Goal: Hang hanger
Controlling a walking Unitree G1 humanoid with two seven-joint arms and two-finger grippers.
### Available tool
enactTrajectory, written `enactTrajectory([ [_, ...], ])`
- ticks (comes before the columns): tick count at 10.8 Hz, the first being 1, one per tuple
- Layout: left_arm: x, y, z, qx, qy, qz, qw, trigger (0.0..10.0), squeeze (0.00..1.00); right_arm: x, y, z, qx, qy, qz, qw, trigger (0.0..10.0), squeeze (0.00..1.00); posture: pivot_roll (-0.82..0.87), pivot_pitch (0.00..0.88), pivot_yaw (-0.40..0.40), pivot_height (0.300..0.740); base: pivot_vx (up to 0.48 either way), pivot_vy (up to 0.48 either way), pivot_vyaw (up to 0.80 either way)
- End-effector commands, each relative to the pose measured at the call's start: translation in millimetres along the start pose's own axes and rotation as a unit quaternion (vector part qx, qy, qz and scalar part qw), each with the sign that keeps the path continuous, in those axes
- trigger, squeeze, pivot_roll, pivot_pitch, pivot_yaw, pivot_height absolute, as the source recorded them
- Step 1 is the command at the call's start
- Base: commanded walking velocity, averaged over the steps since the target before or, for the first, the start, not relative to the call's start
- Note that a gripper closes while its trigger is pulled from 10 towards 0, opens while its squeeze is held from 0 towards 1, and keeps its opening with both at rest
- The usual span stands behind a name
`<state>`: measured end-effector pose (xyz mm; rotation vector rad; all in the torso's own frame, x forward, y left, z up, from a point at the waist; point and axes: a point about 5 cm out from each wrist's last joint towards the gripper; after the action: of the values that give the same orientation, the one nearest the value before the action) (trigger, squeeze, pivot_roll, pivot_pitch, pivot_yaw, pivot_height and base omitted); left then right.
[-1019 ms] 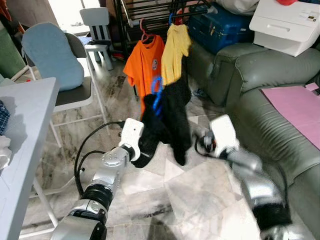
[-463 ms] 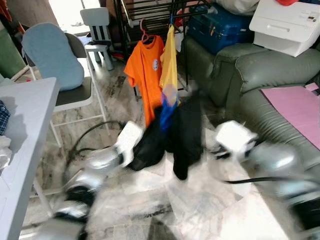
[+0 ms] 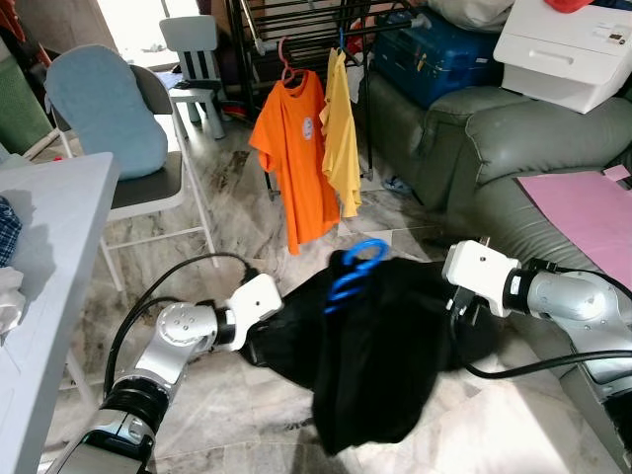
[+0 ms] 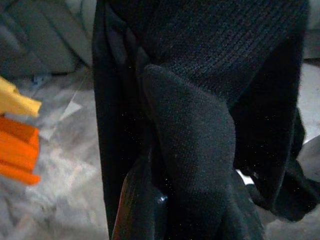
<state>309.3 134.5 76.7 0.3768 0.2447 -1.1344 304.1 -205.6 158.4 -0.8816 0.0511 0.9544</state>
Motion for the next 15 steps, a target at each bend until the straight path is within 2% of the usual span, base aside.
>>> enactTrajectory([
  [1, 0.0, 1.5, 13, 0.034, -0.021, -0.015, 0.999, 0.0, 0.0, -1.0, 3.3, -2, 0.013, -0.005, 0.031, 0.999, 10.0, 0.73, -0.19, 0.0, 0.058, 0.74, 0.0, 0.0, 0.0],
  [2, 0.3, -0.4, 15, 0.037, -0.027, -0.027, 0.999, 0.0, 0.0, -2.2, 6.1, -6, 0.021, 0.0, 0.055, 0.998, 10.0, 0.06, -0.19, 0.0, 0.058, 0.74, 0.0, 0.0, 0.0],
  [3, 0.2, -3.3, 15, 0.04, -0.028, -0.041, 0.998, 0.0, 0.0, -2.3, 5.3, -9, 0.012, 0.006, 0.062, 0.998, 10.0, 0.0, -0.19, 0.0, 0.057, 0.74, 0.0, 0.0, 0.0],
  [4, 0.2, -6.5, 15, 0.046, -0.026, -0.054, 0.997, 0.0, 0.0, -1.2, 2.7, -9, -0.001, 0.007, 0.061, 0.998, 10.0, 0.0, -0.19, 0.0, 0.056, 0.74, 0.0, 0.0, 0.0],
  [7, -0.4, -9.5, 15, 0.046, -0.029, -0.068, 0.996, 0.0, 0.0, -1.8, 0.7, -11, 0.004, 0.005, 0.079, 0.997, 10.0, 0.0, -0.19, 0.0, 0.052, 0.74, 0.0, 0.0, 0.0],
  [8, -0.5, -9.6, 16, 0.046, -0.029, -0.07, 0.996, 0.0, 0.0, -1.5, 0.0, -13, 0.008, 0.005, 0.08, 0.997, 6.2, 0.0, -0.19, 0.0, 0.051, 0.74, 0.0, 0.0, 0.0],
  [9, -0.9, -9.8, 16, 0.047, -0.029, -0.074, 0.996, 0.0, 0.0, -2.9, 1.6, -17, 0.015, 0.012, 0.089, 0.996, 6.7, 0.0, -0.19, 0.0, 0.05, 0.74, 0.0, 0.0, 0.0],
  [15, -0.9, -9.8, 16, 0.047, -0.029, -0.074, 0.996, 0.0, 0.0, -2.9, 1.6, -17, 0.015, 0.012, 0.089, 0.996, 6.7, 0.0, -0.19, 0.0, 0.05, 0.74, 0.0, 0.0, 0.0],
])
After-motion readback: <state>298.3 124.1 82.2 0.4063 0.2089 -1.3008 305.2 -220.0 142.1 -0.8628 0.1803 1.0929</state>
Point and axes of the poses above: a point about 5 cm out from each wrist's last joint towards the gripper, its own x axis pointing out of the wrist towards the gripper, its own z axis along the axis of the wrist's last joint, y = z × x, and after that the axes turned 5 degrees about -x, right-handed
